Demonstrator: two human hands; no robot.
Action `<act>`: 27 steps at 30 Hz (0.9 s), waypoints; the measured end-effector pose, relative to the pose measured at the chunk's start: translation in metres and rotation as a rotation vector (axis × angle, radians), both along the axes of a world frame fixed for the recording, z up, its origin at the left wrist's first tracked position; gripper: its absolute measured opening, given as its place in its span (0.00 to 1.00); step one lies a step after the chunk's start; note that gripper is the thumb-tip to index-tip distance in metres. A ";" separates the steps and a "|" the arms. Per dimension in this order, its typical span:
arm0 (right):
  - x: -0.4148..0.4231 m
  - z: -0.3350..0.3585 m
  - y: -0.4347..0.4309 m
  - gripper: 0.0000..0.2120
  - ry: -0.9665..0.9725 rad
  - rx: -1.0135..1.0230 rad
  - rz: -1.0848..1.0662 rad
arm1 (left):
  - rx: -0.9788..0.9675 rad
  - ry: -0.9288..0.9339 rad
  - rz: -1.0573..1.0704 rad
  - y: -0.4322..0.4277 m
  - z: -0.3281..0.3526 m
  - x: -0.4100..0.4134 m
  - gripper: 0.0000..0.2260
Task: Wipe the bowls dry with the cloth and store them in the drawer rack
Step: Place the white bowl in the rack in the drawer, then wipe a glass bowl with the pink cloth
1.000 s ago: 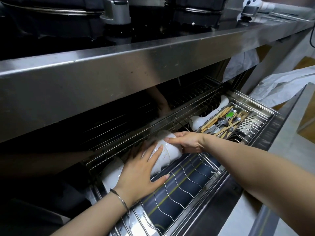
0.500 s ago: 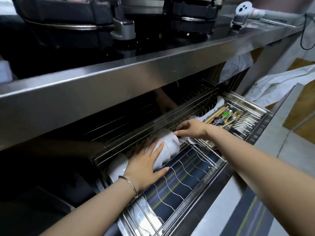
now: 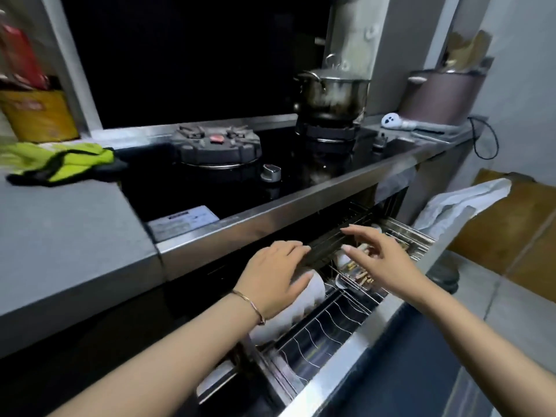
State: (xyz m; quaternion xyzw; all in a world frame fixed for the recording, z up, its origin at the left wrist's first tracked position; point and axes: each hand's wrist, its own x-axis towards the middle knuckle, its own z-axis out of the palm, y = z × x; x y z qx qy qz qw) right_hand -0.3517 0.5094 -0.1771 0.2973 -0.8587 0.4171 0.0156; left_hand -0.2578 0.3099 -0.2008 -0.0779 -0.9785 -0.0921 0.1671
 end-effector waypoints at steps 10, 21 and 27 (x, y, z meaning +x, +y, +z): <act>0.137 0.087 -0.116 0.26 0.188 -0.024 0.291 | -0.069 0.222 0.178 -0.099 0.103 0.162 0.23; 0.269 0.113 -0.276 0.32 0.170 0.097 0.642 | 0.018 0.035 0.798 -0.246 0.124 0.358 0.23; 0.314 0.103 -0.339 0.21 0.190 0.191 0.824 | 0.179 -0.030 0.863 -0.279 0.116 0.404 0.19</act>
